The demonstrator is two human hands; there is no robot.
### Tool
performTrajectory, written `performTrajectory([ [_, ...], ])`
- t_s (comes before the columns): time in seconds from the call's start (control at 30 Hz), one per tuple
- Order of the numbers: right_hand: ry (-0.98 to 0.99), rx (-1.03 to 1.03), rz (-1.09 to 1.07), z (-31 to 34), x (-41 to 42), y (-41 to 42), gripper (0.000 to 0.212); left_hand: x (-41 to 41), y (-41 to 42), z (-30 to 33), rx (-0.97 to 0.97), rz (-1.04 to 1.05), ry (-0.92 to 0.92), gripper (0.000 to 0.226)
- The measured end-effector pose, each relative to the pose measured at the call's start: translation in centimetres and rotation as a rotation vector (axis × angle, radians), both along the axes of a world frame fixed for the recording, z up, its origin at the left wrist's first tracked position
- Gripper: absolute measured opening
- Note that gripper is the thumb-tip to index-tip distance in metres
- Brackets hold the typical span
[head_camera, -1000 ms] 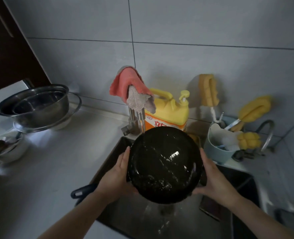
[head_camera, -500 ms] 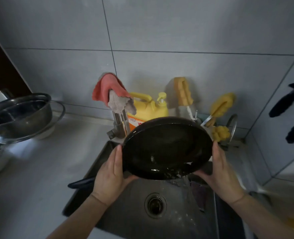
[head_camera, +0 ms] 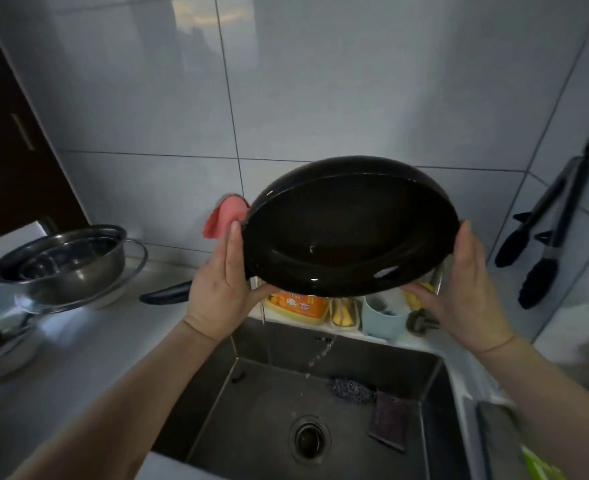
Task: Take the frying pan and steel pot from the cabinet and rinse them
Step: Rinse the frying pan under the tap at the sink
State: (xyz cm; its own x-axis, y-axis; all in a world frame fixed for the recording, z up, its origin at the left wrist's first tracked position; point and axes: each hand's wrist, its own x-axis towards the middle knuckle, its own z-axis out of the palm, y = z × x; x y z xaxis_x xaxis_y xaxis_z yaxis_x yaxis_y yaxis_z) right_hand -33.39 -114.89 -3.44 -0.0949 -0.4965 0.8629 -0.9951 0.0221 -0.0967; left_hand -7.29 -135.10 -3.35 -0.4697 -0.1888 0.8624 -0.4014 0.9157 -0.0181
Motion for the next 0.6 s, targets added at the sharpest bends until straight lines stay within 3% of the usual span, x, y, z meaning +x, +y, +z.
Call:
performTrajectory([
  [0.23,-0.011,-0.010,-0.016,2.3,0.9,1.2,0.129,0.3,1.0,2.2,0.000,0.016,0.005,0.103],
  [0.6,0.032,0.025,-0.011,3.9,1.7,2.7,0.138,0.3,1.5,3.1,0.018,0.001,0.027,0.105],
])
